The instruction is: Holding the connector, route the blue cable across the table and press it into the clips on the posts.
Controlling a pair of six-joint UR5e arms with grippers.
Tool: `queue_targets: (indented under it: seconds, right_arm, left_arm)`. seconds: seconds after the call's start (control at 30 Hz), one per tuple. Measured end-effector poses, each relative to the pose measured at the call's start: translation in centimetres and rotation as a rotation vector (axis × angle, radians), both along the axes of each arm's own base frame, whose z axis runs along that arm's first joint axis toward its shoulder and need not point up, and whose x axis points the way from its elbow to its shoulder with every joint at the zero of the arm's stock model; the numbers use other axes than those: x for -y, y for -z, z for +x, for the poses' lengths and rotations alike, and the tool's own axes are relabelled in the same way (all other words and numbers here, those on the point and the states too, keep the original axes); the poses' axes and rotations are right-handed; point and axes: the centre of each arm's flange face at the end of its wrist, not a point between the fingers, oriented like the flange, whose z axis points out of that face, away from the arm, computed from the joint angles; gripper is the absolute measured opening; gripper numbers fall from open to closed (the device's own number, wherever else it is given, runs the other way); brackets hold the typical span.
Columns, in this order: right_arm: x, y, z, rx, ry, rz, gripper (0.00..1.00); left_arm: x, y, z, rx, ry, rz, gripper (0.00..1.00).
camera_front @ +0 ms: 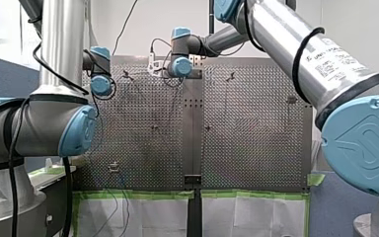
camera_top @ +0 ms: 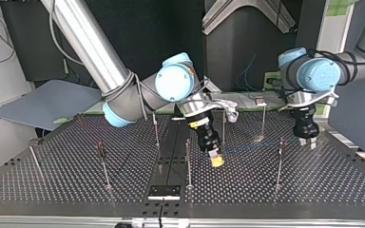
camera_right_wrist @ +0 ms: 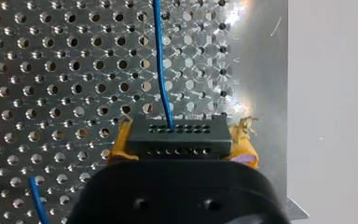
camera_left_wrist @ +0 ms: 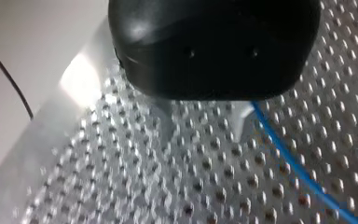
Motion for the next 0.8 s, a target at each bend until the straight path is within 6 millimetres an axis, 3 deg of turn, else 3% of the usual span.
queue_targets:
  seconds: [0.33, 0.8]
  right_arm:
    - [0.3, 0.8, -0.1, -0.006, 0.032, 0.013, 0.00]
    - [0.4, 1.2, -0.1, -0.011, 0.035, 0.020, 0.00]
  left_arm:
    - [2.1, -1.4, -1.8, -0.043, 0.024, 0.032, 0.99]
    - [3.5, -3.0, -6.8, -0.114, 0.048, 0.043, 0.99]
